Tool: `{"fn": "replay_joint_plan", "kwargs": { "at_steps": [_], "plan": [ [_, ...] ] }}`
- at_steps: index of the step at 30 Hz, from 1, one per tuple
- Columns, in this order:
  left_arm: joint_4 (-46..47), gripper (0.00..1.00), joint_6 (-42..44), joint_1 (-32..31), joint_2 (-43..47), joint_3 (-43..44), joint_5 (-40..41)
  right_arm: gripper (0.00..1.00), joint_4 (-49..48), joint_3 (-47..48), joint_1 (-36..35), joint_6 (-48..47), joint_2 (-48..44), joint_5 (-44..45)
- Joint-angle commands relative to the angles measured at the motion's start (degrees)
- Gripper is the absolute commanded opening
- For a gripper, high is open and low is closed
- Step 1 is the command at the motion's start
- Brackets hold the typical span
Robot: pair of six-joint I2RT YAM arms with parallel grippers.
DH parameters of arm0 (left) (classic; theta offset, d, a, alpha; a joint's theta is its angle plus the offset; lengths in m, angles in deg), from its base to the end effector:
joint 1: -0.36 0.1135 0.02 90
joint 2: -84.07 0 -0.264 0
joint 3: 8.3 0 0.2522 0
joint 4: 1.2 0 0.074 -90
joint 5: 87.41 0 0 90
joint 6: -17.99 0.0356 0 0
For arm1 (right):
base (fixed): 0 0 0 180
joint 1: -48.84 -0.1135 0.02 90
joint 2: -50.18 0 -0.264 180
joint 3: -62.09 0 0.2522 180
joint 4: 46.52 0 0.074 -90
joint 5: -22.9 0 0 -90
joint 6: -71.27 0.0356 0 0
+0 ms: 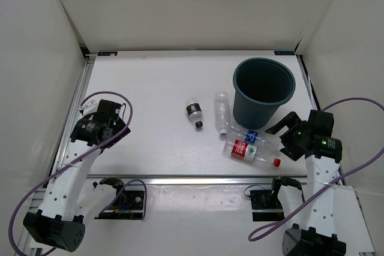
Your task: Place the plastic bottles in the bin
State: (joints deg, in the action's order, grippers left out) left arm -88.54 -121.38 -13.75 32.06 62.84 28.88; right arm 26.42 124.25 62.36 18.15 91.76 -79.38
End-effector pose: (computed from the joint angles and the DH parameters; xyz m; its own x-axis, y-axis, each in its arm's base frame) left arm 0.1349 -0.0176 0.3059 -0.6313 -0.5429 -0.5538 -0.6449 0.7641 -0.0139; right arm 0.1234 -0.0219 0.2912 -0.5546 0.7365 -0.3874 0.5438 0.6731 0.5012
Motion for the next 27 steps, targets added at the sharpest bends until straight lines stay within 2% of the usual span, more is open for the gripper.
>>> {"fn": "replay_joint_plan", "kwargs": {
  "at_steps": [1,5,6,10,16,19,27],
  "plan": [
    [8.67,1.00,4.34,-0.31,-1.95,-1.05,-5.87,1.00,-1.26,-0.33,0.28,-2.42,-0.88,-2.14],
    [21.60,1.00,9.02,-1.00,-10.11,-0.79,-22.72,1.00,-0.12,0.81,0.28,-4.27,-0.19,-3.28],
    [22.59,1.00,9.63,-2.05,-15.79,2.35,-24.25,1.00,-0.12,0.82,0.28,-4.28,0.34,-3.28],
    [25.41,1.00,13.58,-6.45,-28.83,11.92,-24.88,1.00,1.11,3.80,-0.86,-4.98,0.96,-2.58],
    [26.47,1.00,14.73,-10.58,-46.56,29.32,-28.12,1.00,2.26,8.46,-1.39,-4.36,3.15,-3.11],
    [26.47,1.00,14.12,-11.12,-54.13,34.79,-30.83,1.00,2.79,10.13,-1.39,-2.70,3.68,-3.11],
    [26.47,1.00,10.78,-15.06,-68.48,51.39,-34.11,1.00,4.81,16.55,-2.61,-3.92,5.70,0.22]
  ]
}}
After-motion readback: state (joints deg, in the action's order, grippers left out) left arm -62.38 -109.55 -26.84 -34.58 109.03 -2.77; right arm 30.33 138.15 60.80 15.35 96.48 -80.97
